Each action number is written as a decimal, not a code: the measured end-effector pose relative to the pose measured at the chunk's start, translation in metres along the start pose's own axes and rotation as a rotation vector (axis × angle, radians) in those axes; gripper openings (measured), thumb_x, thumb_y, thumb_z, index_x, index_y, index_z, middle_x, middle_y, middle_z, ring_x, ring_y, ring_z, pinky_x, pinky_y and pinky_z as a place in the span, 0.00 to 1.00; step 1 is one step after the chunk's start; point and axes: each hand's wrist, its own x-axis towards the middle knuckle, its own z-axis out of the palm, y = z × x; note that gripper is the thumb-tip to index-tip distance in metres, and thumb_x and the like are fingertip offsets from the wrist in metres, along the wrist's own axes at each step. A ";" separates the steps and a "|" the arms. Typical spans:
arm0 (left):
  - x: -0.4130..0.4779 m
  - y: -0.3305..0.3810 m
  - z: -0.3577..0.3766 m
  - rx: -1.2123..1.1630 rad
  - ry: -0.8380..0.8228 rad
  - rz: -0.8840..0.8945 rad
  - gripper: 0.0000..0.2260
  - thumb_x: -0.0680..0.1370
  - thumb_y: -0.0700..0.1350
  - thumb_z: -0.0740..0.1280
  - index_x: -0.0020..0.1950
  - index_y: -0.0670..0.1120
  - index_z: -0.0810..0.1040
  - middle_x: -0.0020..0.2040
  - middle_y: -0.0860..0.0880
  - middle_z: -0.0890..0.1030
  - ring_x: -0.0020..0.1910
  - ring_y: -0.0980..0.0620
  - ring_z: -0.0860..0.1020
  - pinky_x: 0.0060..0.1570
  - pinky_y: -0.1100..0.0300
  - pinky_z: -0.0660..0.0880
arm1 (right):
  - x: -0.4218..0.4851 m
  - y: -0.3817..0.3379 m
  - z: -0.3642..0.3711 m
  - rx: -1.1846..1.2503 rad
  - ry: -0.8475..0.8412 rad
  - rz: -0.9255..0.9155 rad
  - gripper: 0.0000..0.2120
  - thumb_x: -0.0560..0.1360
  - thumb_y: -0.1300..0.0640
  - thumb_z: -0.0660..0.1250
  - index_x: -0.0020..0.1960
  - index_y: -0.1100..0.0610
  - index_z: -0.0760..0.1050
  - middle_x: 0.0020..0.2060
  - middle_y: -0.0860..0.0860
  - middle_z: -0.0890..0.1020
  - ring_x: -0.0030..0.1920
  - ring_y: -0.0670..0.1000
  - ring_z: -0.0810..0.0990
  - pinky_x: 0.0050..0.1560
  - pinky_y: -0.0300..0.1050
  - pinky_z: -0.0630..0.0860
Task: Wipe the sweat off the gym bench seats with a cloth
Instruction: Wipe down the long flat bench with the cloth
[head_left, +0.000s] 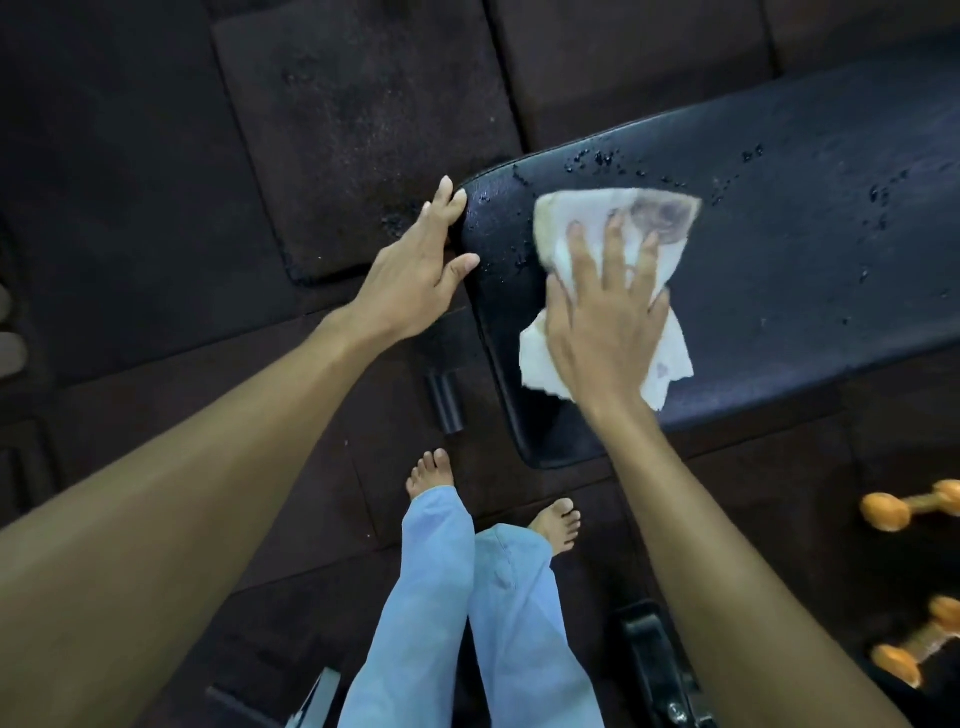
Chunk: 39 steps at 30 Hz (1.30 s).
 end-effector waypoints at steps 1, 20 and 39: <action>-0.002 0.001 0.004 -0.013 0.022 -0.005 0.29 0.82 0.50 0.57 0.79 0.49 0.47 0.80 0.52 0.46 0.78 0.50 0.50 0.74 0.48 0.57 | -0.012 0.013 0.000 -0.036 0.010 -0.133 0.23 0.81 0.44 0.55 0.76 0.45 0.64 0.78 0.51 0.61 0.77 0.60 0.58 0.66 0.62 0.65; -0.094 0.090 0.148 -0.502 0.517 -0.553 0.30 0.80 0.58 0.45 0.79 0.44 0.51 0.78 0.48 0.56 0.76 0.52 0.56 0.75 0.53 0.52 | 0.027 0.062 -0.014 -0.113 -0.208 -0.750 0.25 0.80 0.43 0.52 0.76 0.44 0.61 0.78 0.49 0.60 0.78 0.58 0.56 0.68 0.64 0.65; -0.124 0.089 0.182 -0.202 0.516 -0.324 0.29 0.82 0.52 0.50 0.77 0.43 0.42 0.78 0.41 0.52 0.77 0.49 0.55 0.72 0.47 0.61 | 0.119 0.020 -0.021 -0.123 -0.267 -0.704 0.24 0.81 0.42 0.51 0.76 0.41 0.60 0.79 0.45 0.56 0.79 0.55 0.49 0.73 0.62 0.56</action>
